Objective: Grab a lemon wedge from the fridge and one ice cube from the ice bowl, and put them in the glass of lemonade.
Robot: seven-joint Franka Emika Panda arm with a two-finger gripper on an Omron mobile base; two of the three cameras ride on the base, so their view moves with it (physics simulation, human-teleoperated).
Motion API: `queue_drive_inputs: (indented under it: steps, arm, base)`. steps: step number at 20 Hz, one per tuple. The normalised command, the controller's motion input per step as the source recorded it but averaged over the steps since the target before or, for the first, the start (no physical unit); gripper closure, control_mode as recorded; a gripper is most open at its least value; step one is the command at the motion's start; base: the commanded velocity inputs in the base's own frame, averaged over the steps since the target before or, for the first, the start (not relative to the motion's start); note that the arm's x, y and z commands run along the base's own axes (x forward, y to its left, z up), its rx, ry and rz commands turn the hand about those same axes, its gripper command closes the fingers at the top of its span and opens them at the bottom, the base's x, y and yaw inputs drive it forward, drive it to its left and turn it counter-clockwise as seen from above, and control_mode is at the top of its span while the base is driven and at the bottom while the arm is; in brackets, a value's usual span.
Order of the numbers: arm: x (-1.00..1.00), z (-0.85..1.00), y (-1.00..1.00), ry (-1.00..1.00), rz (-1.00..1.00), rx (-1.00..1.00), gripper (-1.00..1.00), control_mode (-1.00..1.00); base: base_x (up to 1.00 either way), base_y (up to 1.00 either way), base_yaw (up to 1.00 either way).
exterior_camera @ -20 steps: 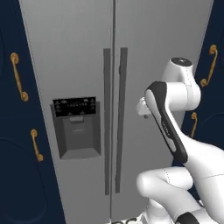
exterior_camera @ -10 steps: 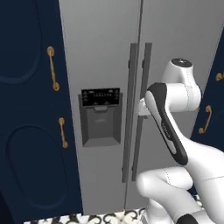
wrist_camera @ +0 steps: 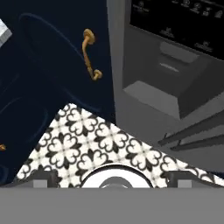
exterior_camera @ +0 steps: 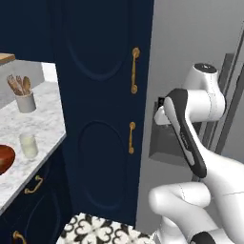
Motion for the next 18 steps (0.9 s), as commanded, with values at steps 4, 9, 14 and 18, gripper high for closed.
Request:
queue_drive_inputs:
  steps: [4,9,14,18]
  arm:
    - [0.00,0.00,0.00,0.00,0.00,0.00,-1.00,1.00]
    - [0.00,0.00,0.00,0.00,0.00,0.00,-1.00,1.00]
    - [0.00,0.00,0.00,0.00,0.00,0.00,-1.00,1.00]
    - [0.00,0.00,0.00,0.00,0.00,0.00,-1.00,1.00]
  base:
    - [0.60,0.26,0.86]
    - [0.62,0.29,0.85]
    - [0.63,0.23,0.85]
    - [0.91,-0.19,0.45]
